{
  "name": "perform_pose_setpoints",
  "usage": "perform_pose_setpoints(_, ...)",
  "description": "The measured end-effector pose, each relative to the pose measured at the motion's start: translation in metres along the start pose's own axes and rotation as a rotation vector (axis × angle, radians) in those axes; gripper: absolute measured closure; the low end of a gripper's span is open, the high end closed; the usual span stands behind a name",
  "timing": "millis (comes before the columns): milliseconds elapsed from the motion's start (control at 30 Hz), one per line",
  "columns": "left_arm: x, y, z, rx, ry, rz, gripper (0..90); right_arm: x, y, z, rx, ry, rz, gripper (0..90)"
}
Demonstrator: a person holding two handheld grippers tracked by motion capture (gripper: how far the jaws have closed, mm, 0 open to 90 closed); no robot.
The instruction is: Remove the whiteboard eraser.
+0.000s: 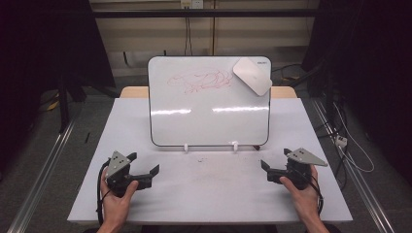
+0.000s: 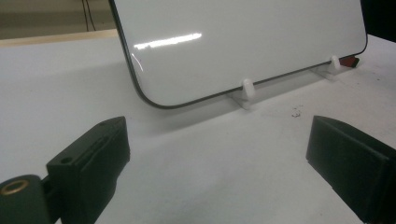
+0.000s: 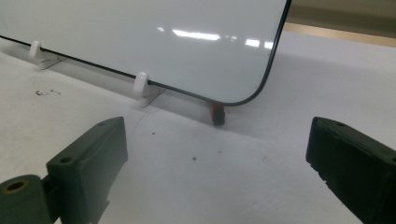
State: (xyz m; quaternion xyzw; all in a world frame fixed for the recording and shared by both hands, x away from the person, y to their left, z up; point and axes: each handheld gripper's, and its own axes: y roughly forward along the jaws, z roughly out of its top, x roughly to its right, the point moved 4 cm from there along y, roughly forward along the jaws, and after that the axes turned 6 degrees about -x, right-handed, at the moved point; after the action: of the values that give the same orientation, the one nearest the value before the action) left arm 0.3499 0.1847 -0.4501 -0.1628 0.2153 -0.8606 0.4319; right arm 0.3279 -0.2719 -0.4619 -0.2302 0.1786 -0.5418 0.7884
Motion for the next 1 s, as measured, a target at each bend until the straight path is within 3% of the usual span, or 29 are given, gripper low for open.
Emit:
perform_pose_setpoints(133,0.000,0.001,0.001,0.001,-0.006,-0.004,5.7,0.004,0.002,0.000,-0.002,0.020,-0.034,4.9)
perform_pose_setpoints(500,-0.002,0.003,-0.001,-0.016,-0.006,-0.012,5.6,0.003,0.004,0.009,-0.015,0.006,-0.025,3.7)
perform_pose_setpoints(733,-0.008,0.006,-0.002,-0.025,-0.012,-0.024,5.7,0.002,0.019,0.025,-0.033,-0.023,-0.031,5.2)
perform_pose_setpoints(767,-0.008,0.006,-0.002,-0.017,-0.014,-0.024,5.7,0.002,0.025,0.031,-0.033,-0.005,0.000,5.8)
perform_pose_setpoints(833,-0.009,0.005,-0.001,-0.010,-0.017,-0.021,5.7,0.002,0.027,0.039,-0.016,0.019,0.015,5.8)
perform_pose_setpoints(1000,-0.008,0.006,-0.001,-0.020,-0.012,-0.015,5.8,0.005,0.031,0.056,0.007,-0.004,-0.022,4.9)
